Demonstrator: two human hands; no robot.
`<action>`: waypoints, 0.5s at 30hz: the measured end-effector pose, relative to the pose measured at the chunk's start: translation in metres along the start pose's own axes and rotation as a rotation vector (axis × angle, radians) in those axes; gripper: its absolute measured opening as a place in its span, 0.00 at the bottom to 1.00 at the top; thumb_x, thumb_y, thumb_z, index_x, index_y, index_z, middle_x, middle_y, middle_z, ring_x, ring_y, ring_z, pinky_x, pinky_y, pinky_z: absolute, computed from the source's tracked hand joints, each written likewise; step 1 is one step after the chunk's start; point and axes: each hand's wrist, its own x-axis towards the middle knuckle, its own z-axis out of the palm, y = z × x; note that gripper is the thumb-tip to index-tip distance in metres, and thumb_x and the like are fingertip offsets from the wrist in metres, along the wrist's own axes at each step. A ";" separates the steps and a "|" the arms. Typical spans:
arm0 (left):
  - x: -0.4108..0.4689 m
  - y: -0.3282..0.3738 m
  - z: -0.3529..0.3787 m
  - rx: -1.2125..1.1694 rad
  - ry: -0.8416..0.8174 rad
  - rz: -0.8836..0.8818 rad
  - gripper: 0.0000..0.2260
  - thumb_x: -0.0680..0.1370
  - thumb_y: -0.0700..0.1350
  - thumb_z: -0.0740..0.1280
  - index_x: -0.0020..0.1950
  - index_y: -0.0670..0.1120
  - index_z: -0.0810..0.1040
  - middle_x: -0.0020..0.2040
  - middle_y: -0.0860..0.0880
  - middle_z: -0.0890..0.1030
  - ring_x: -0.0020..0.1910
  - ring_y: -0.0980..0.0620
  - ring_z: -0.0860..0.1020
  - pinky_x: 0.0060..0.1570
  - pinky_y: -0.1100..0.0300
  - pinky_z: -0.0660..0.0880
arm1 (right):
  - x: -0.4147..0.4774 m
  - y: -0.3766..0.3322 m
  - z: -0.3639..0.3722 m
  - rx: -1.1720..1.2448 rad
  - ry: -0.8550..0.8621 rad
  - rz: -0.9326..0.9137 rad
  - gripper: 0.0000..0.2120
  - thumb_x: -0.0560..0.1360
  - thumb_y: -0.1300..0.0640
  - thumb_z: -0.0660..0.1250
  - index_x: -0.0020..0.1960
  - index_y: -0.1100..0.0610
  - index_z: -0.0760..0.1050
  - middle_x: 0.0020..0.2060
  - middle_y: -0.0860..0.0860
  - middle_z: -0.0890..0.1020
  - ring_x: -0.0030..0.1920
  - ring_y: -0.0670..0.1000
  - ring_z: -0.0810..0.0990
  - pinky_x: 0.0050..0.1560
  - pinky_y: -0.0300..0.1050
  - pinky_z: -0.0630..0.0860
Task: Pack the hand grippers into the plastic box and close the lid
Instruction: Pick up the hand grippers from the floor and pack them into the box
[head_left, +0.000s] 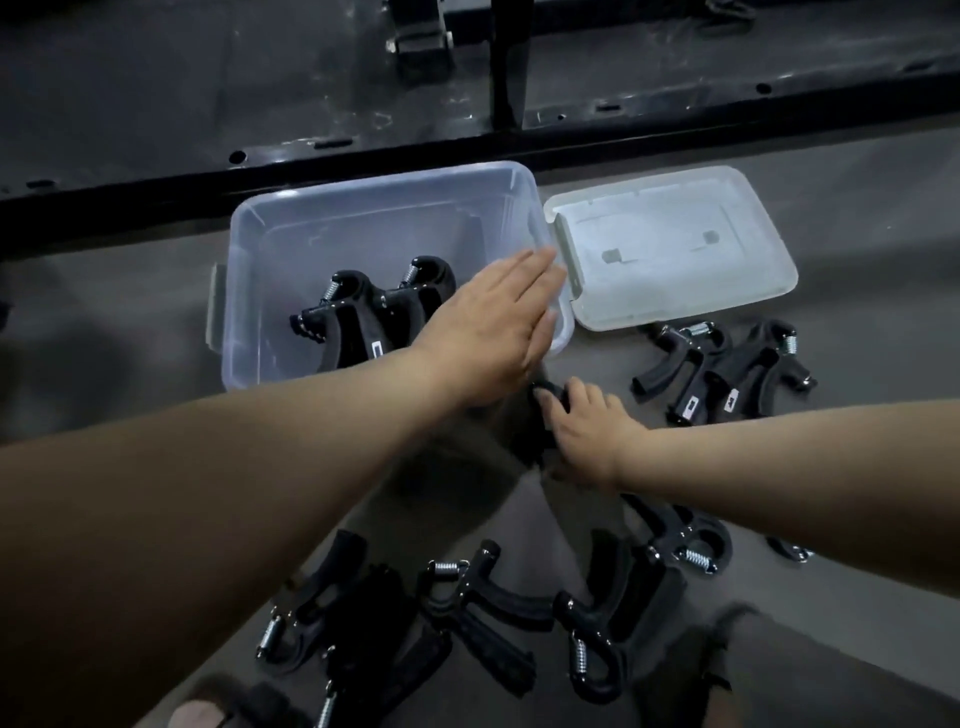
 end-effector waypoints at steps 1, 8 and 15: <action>0.000 0.001 0.001 0.001 0.011 0.007 0.24 0.82 0.50 0.50 0.74 0.38 0.67 0.74 0.39 0.66 0.74 0.42 0.65 0.74 0.48 0.60 | 0.002 -0.001 -0.004 -0.029 0.023 -0.004 0.46 0.74 0.41 0.65 0.79 0.57 0.41 0.68 0.62 0.59 0.67 0.64 0.64 0.64 0.57 0.65; -0.001 0.002 0.002 0.003 0.003 -0.015 0.25 0.83 0.50 0.50 0.77 0.40 0.62 0.78 0.42 0.61 0.77 0.46 0.59 0.77 0.52 0.53 | 0.006 0.010 -0.028 0.059 0.034 -0.090 0.49 0.59 0.43 0.80 0.70 0.56 0.56 0.56 0.57 0.66 0.58 0.60 0.69 0.53 0.55 0.75; -0.002 -0.001 0.003 -0.043 -0.004 -0.013 0.27 0.81 0.52 0.47 0.77 0.41 0.63 0.77 0.42 0.62 0.76 0.45 0.60 0.76 0.51 0.55 | -0.018 0.029 -0.079 0.016 -0.032 -0.435 0.26 0.68 0.38 0.73 0.49 0.48 0.59 0.40 0.47 0.77 0.41 0.55 0.77 0.38 0.46 0.71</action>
